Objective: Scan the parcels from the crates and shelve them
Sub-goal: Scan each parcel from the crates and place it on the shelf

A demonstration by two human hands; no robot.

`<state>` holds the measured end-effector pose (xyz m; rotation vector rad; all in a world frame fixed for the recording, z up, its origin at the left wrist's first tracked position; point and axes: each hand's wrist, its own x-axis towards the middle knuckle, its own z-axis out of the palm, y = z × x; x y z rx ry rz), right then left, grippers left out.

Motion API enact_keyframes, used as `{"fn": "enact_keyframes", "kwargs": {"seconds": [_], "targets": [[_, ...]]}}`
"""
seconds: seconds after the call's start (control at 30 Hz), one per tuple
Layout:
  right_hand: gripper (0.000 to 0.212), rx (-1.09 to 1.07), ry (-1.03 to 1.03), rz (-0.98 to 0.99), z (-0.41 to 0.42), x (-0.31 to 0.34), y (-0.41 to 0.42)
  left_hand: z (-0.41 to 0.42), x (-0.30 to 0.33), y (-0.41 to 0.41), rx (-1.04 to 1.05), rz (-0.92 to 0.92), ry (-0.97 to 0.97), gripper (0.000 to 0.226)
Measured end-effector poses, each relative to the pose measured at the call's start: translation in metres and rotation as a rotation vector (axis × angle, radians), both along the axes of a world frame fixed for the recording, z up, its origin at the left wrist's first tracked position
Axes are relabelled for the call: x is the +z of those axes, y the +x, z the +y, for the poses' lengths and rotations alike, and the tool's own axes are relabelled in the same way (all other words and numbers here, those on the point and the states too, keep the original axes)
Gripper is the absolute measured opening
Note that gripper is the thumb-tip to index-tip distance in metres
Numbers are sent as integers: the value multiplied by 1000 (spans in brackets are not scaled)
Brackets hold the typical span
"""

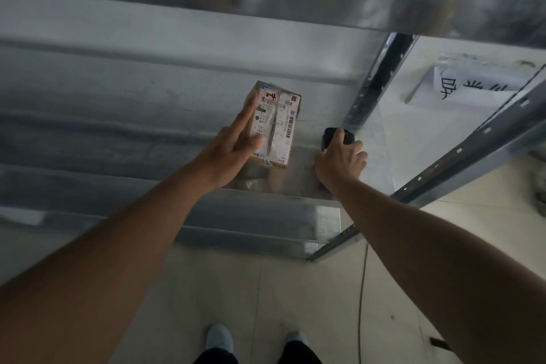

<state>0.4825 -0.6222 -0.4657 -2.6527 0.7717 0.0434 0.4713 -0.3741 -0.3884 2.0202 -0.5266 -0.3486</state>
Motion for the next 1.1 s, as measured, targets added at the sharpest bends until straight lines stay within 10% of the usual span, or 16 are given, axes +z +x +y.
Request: {"fn": "enact_keyframes", "kwargs": {"seconds": [0.37, 0.77, 1.1], "targets": [[68, -35, 266, 20, -6, 50, -36, 12, 40, -42, 80, 95, 42, 76], [40, -248, 1405, 191, 8, 131, -85, 27, 79, -94, 205, 99, 22, 73], [54, -156, 1751, 51, 73, 161, -125, 83, 108, -106, 158, 45, 50, 74]]}}
